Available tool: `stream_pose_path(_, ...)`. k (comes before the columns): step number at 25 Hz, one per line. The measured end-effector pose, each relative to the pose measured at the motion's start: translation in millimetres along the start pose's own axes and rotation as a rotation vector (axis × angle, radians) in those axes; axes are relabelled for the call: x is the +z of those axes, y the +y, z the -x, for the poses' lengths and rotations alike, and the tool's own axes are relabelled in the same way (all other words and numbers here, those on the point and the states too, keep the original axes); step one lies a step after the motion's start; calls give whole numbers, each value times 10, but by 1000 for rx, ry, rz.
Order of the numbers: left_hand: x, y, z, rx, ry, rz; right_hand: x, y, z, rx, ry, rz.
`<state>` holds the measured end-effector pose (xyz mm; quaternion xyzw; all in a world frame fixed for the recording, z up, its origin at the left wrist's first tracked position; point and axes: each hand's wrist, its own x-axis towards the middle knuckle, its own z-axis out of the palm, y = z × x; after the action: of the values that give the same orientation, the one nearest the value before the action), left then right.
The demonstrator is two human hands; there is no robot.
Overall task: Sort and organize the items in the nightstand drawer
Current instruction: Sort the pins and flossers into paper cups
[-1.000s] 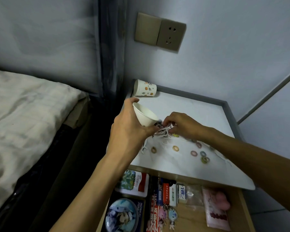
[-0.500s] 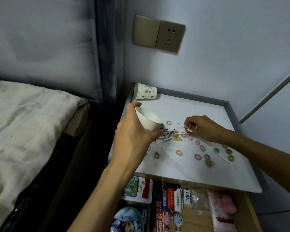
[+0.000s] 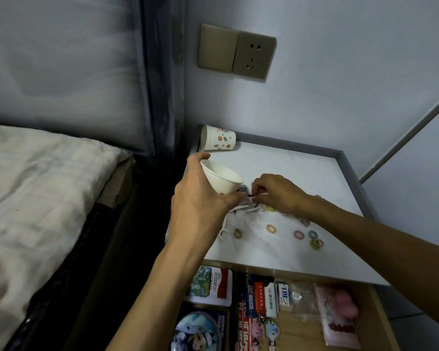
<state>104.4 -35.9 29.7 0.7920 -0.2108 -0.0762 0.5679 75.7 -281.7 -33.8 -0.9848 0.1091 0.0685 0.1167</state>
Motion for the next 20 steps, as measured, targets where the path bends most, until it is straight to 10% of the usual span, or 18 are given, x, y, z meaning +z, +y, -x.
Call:
stream_pose_path(12, -60, 21, 34, -3, -6, 20, -234, 443, 236, 285, 144, -153)
stream_pose_path(20, -77, 27, 17, -11, -6, 15, -139, 130, 118, -129, 12, 13)
